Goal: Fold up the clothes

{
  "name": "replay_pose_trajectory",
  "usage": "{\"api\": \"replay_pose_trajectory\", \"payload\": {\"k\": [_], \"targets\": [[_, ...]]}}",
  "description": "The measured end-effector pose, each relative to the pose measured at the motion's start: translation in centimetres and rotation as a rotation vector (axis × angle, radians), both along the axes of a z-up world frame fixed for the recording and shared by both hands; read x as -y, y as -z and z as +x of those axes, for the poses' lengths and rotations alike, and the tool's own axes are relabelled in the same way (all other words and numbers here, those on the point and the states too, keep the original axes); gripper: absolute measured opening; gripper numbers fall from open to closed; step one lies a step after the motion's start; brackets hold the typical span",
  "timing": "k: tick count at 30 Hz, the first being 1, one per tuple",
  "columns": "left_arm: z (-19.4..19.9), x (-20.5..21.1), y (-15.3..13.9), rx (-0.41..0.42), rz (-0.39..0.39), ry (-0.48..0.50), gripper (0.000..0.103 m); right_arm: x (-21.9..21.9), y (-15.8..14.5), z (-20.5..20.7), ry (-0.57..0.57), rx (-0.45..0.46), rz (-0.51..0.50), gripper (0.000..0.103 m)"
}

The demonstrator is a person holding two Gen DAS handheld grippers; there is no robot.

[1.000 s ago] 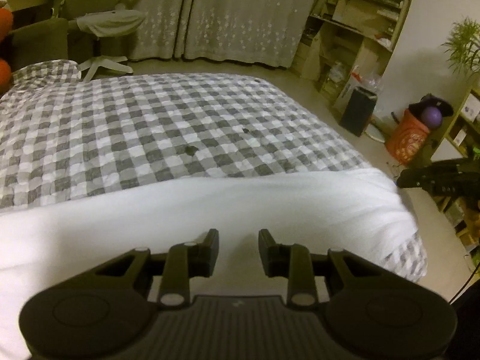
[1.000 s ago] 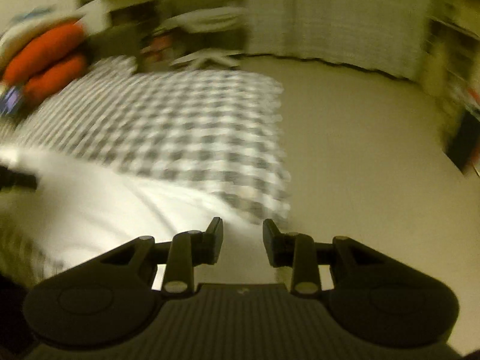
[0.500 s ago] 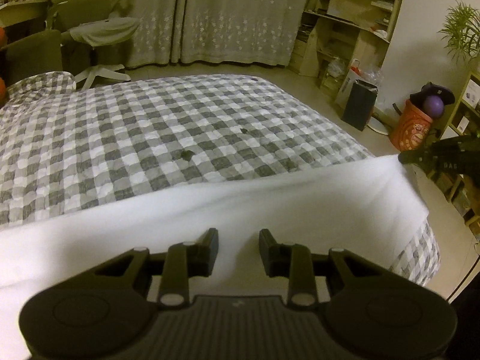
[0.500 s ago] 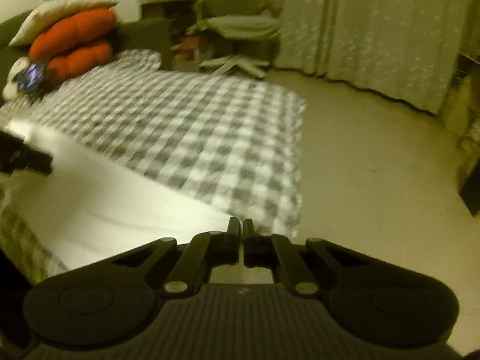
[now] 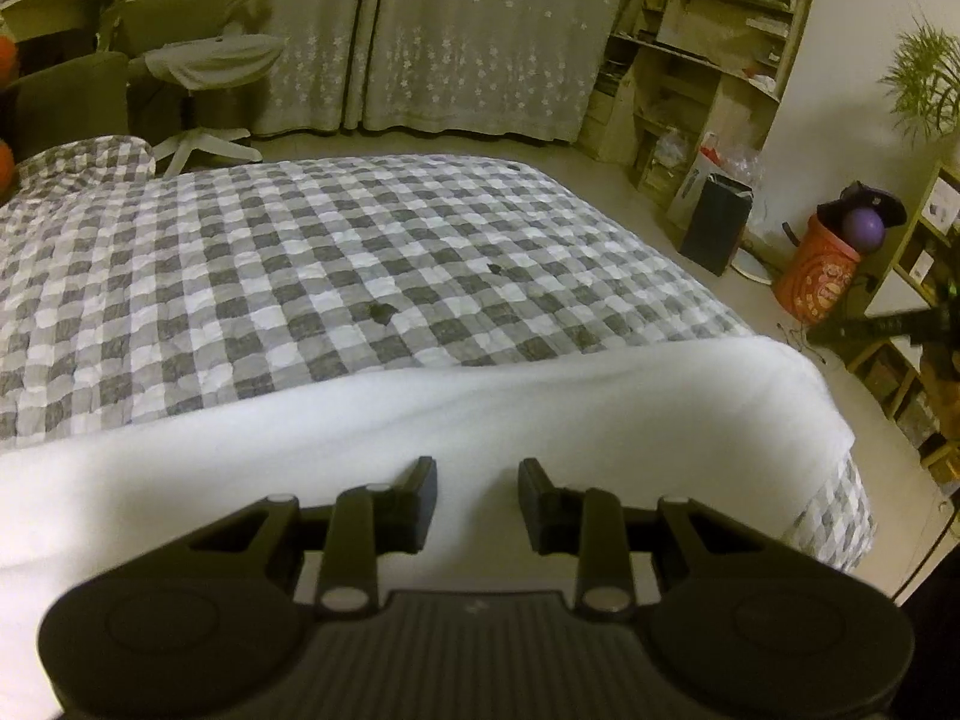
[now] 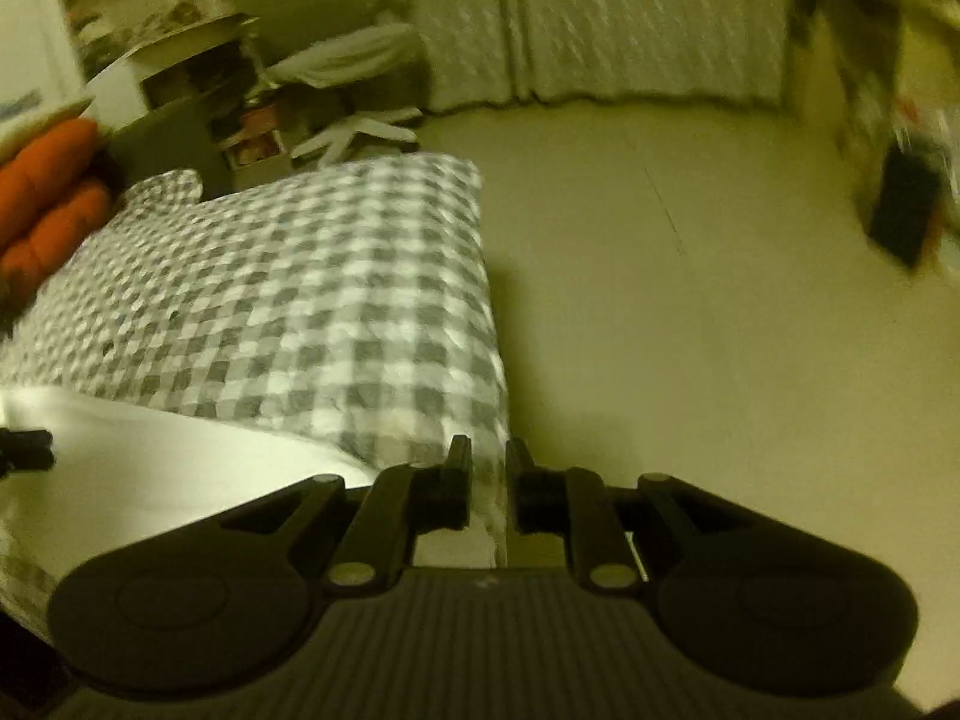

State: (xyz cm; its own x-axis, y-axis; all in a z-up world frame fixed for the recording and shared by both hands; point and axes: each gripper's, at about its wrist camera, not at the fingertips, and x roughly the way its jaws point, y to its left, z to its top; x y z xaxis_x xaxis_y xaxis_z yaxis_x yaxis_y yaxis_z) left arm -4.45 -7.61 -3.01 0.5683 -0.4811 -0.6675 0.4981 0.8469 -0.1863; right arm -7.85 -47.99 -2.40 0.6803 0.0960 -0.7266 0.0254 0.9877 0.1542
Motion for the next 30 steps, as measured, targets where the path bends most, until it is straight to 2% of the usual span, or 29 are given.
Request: {"api": "replay_pose_trajectory", "payload": {"k": [7,10,11,12,15,20,23,27,30], "targets": [[-0.6,0.6,-0.1,0.025,0.03,0.004,0.033,2.4,2.7,0.4,0.066,-0.154,0.041,0.017],[-0.6,0.8,0.0,0.031,0.036,0.005,0.033,2.2,2.4,0.5,0.037,-0.13,0.08,0.024],[-0.6,0.8,0.0,0.034,0.038,0.006,0.033,1.9,2.3,0.6,0.018,-0.123,0.095,0.034],[-0.6,0.9,0.0,0.037,0.04,0.007,0.034,1.5,2.2,0.8,-0.002,-0.116,0.11,0.037],[-0.8,1.1,0.0,0.047,0.048,0.012,0.035,-0.3,2.0,0.9,-0.09,-0.111,0.097,0.037],[-1.0,1.4,0.1,0.062,0.059,0.019,0.036,-3.0,0.2,-1.4,-0.24,-0.035,-0.03,0.037],[-1.0,1.5,0.0,0.058,0.062,0.015,0.037,-3.5,-0.2,-3.0,-0.329,-0.01,-0.02,0.037],[-1.0,1.7,-0.2,0.053,0.067,0.01,0.038,-3.8,0.6,-3.3,-0.363,-0.033,-0.034,0.037],[-1.0,1.9,-0.3,0.049,0.07,0.006,0.038,-3.1,0.3,-3.4,-0.347,-0.011,0.001,0.037]]}}
